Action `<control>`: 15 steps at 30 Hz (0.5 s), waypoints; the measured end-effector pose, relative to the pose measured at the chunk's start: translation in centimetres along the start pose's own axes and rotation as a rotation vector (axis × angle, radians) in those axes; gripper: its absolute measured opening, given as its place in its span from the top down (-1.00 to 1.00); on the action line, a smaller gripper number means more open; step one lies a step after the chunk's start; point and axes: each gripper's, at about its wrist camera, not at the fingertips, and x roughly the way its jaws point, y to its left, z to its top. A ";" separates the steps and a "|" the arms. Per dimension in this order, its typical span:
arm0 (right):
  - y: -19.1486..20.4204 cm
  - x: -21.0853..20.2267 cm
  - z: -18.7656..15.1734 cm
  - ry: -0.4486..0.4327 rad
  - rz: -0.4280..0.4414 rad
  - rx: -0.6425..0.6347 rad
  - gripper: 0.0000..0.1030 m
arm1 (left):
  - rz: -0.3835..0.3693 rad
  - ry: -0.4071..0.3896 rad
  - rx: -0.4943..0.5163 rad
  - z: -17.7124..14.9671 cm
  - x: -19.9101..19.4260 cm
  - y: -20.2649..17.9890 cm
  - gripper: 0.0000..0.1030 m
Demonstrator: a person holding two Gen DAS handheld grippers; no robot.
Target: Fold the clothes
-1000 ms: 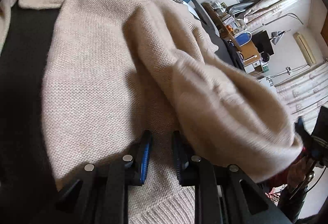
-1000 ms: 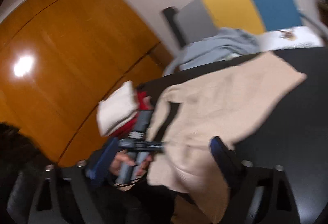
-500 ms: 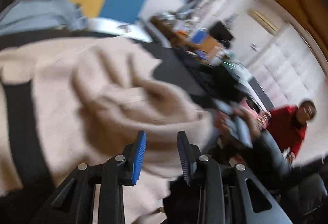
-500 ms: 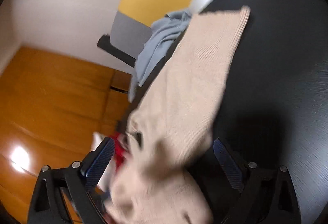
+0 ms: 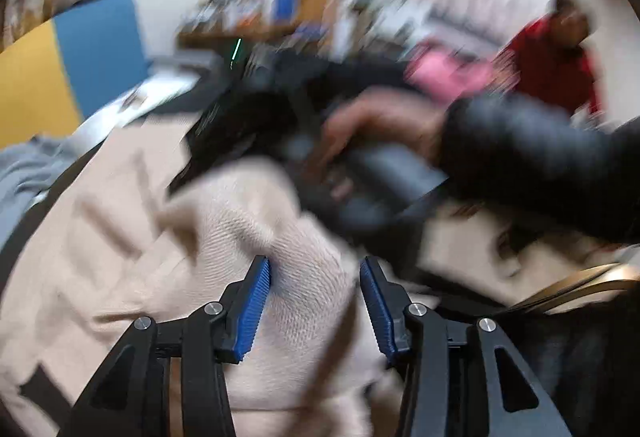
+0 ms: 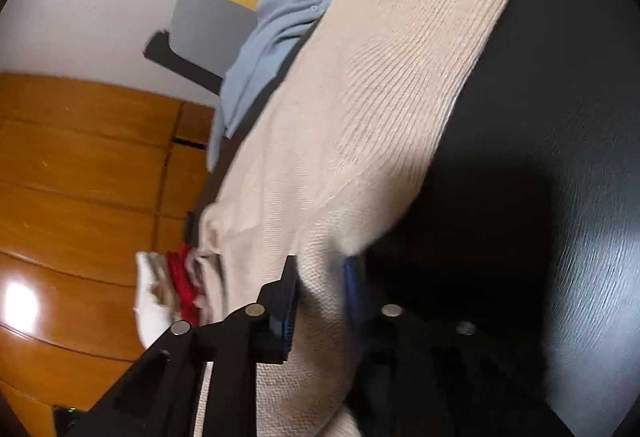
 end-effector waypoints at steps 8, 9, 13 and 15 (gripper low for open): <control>9.0 -4.9 8.8 -0.215 -0.011 -0.271 0.77 | -0.456 -0.394 -0.352 0.1 -7.2 8.2 0.90; 10.0 -5.9 9.6 -0.250 -0.030 -0.288 0.76 | -0.480 -0.441 -0.393 -0.3 -8.2 9.4 0.89; 11.4 -9.1 11.2 -0.318 -0.168 -0.309 -0.86 | -0.364 -0.384 -0.493 -2.6 -7.3 11.7 0.87; 10.7 -9.4 9.4 -0.276 -0.195 -0.332 -0.87 | -0.341 -0.322 -0.551 -4.6 -5.7 12.3 0.77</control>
